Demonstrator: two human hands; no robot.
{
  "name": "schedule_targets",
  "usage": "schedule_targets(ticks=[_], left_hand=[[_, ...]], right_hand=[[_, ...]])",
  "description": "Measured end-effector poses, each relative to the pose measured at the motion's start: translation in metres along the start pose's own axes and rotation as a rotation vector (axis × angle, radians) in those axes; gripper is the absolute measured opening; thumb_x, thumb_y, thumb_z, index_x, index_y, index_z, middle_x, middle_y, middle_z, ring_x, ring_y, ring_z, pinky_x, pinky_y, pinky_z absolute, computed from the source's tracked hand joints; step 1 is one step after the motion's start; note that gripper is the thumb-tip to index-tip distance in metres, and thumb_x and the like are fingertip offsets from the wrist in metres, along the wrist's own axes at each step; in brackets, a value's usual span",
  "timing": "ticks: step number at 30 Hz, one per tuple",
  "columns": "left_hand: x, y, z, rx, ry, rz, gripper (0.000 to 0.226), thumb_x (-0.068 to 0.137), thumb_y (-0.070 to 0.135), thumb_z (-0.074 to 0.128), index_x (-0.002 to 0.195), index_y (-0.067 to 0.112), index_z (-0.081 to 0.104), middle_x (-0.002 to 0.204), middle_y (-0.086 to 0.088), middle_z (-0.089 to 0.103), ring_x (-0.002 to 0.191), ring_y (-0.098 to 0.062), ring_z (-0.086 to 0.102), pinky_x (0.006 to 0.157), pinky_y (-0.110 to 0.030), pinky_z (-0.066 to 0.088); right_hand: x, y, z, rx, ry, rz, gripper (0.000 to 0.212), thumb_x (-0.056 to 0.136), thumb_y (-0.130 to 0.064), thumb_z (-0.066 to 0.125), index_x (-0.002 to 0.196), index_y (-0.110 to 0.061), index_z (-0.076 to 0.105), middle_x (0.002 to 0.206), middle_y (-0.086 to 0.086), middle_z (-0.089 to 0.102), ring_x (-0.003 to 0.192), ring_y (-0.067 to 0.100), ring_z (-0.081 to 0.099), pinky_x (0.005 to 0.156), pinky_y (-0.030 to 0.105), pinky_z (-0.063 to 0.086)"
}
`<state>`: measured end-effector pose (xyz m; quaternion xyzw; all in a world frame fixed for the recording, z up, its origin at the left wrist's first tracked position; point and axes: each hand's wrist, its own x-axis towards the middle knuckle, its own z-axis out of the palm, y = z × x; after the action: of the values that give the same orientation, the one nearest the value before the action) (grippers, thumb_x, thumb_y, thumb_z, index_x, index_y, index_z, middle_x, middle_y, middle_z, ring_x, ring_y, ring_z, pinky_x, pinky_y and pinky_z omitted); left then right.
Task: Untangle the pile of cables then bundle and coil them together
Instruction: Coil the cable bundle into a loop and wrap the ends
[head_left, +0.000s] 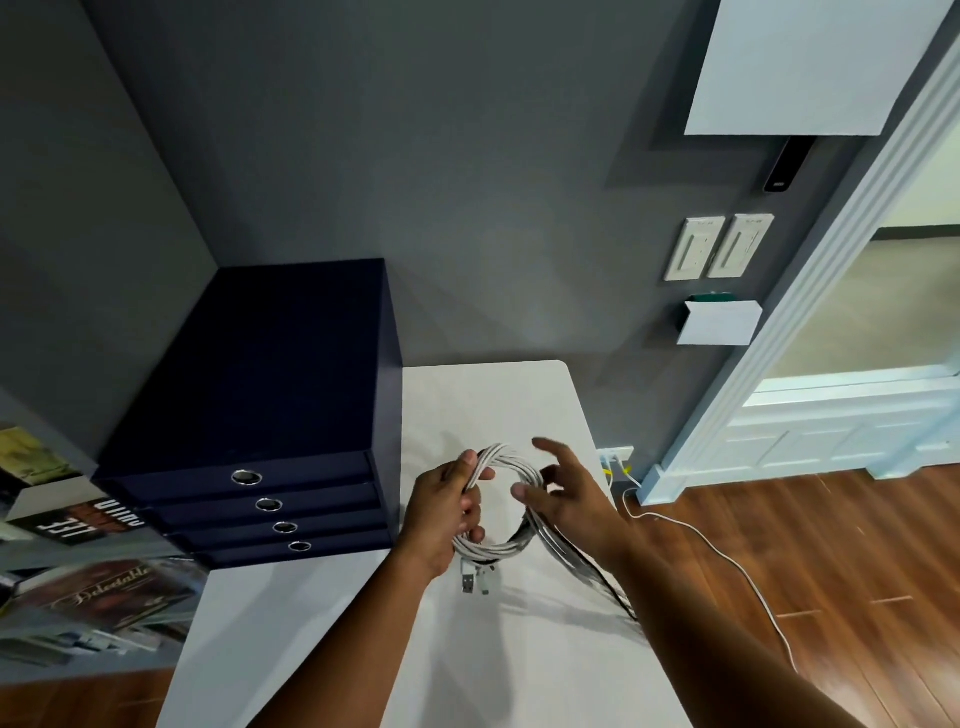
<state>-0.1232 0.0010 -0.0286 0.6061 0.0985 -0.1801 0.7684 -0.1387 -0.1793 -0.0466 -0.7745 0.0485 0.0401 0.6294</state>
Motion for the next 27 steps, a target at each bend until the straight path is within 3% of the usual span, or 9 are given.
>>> schedule_targets(ticks=[3,6,8,9,10,14,20,24,27], left_hand=[[0.004,0.004,-0.007,-0.06,0.058,0.035,0.041,0.101,0.039,0.052,0.095,0.001,0.067,0.051,0.001,0.03,0.038,-0.011,0.028,0.044,-0.023,0.034],[0.01,0.011,-0.013,-0.128,0.098,0.041,0.042,0.1,0.04,0.053,0.095,0.001,0.067,0.051,0.003,0.03,0.037,-0.011,0.027,0.045,-0.022,0.032],[0.012,0.014,-0.014,-0.158,0.102,0.026,0.042,0.101,0.041,0.052,0.095,0.002,0.067,0.051,0.003,0.029,0.038,-0.01,0.025,0.046,-0.023,0.031],[0.013,0.016,-0.013,-0.183,0.098,0.017,0.042,0.101,0.041,0.052,0.095,0.003,0.067,0.051,0.003,0.029,0.038,-0.01,0.025,0.046,-0.023,0.031],[0.013,0.018,-0.012,-0.218,0.091,0.008,0.042,0.102,0.042,0.051,0.095,0.004,0.067,0.051,0.004,0.028,0.038,-0.01,0.024,0.046,-0.022,0.031],[0.017,0.028,-0.004,-0.372,0.071,-0.033,0.041,0.103,0.043,0.047,0.094,0.007,0.065,0.047,0.007,0.028,0.036,-0.008,0.021,0.044,-0.021,0.029],[0.014,0.061,0.01,-0.48,0.05,0.031,0.041,0.105,0.043,0.041,0.093,0.009,0.061,0.044,0.009,0.028,0.033,-0.006,0.022,0.04,-0.018,0.03],[0.01,0.097,0.018,-0.494,0.021,0.115,0.043,0.104,0.043,0.041,0.091,0.009,0.062,0.044,0.009,0.028,0.032,-0.005,0.022,0.04,-0.017,0.029],[0.008,0.117,0.022,-0.471,-0.012,0.155,0.043,0.103,0.045,0.044,0.089,0.009,0.063,0.043,0.009,0.03,0.032,-0.005,0.022,0.041,-0.018,0.029]], right_hand=[[-0.017,0.013,-0.007,-0.079,-0.137,0.048,0.052,0.075,-0.043,0.08,0.118,-0.036,0.053,0.076,0.004,0.07,0.063,0.023,0.068,0.069,0.034,0.054],[-0.029,0.025,-0.013,-0.315,-0.15,0.012,0.011,0.092,-0.034,0.066,0.092,-0.031,0.055,0.066,-0.003,0.064,0.056,0.016,0.059,0.063,0.033,0.049],[-0.034,0.029,-0.015,-0.517,-0.019,-0.177,0.008,0.097,-0.034,0.058,0.091,-0.031,0.054,0.073,-0.015,0.056,0.064,0.007,0.054,0.063,0.03,0.043],[-0.034,0.029,-0.016,-0.57,0.071,-0.269,0.003,0.098,-0.033,0.058,0.099,-0.031,0.056,0.082,-0.018,0.055,0.072,0.005,0.056,0.066,0.025,0.041],[-0.035,0.025,-0.016,-0.585,0.162,-0.322,0.013,0.097,-0.032,0.059,0.109,-0.027,0.057,0.091,-0.019,0.055,0.08,0.003,0.058,0.067,0.021,0.041],[-0.024,0.009,-0.018,-0.764,0.427,-0.419,0.018,0.097,-0.04,0.057,0.113,-0.031,0.059,0.098,-0.011,0.065,0.084,0.015,0.065,0.058,0.031,0.051],[-0.008,0.001,-0.016,-0.539,0.591,-0.242,0.034,0.093,-0.057,0.05,0.107,-0.028,0.058,0.096,-0.007,0.066,0.089,0.018,0.063,0.069,0.036,0.051],[-0.003,0.009,-0.024,-0.447,0.554,-0.301,0.026,0.098,-0.044,0.045,0.1,-0.019,0.053,0.087,-0.002,0.061,0.083,0.023,0.057,0.069,0.035,0.042],[0.001,-0.003,-0.026,-0.358,0.549,-0.287,0.014,0.102,-0.03,0.049,0.092,-0.02,0.051,0.079,-0.003,0.054,0.074,0.016,0.05,0.066,0.031,0.037]])
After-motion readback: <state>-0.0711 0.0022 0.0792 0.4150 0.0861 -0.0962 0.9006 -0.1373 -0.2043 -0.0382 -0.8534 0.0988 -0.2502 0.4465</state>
